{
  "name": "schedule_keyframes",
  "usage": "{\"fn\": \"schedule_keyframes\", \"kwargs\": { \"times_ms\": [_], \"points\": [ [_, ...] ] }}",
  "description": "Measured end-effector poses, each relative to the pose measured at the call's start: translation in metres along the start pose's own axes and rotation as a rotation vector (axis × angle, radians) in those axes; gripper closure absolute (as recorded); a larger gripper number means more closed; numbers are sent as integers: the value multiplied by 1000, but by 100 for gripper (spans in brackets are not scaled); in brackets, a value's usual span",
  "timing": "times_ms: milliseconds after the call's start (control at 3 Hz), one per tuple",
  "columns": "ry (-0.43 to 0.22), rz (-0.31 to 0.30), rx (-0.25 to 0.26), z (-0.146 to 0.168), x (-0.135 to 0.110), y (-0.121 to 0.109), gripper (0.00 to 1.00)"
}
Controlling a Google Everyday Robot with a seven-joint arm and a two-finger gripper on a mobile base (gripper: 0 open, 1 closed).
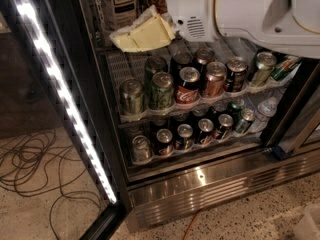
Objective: Pick blue plastic bottle from top shelf of fridge
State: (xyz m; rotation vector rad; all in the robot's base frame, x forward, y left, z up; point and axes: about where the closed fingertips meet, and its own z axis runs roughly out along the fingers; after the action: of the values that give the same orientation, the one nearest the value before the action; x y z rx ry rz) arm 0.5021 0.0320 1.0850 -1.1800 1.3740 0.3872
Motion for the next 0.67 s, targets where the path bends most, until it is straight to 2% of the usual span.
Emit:
{"fn": "schedule_keyframes", "kwargs": {
  "times_ms": [667],
  "points": [
    [-18,21,-5,14,-1,-13,23]
  ]
}}
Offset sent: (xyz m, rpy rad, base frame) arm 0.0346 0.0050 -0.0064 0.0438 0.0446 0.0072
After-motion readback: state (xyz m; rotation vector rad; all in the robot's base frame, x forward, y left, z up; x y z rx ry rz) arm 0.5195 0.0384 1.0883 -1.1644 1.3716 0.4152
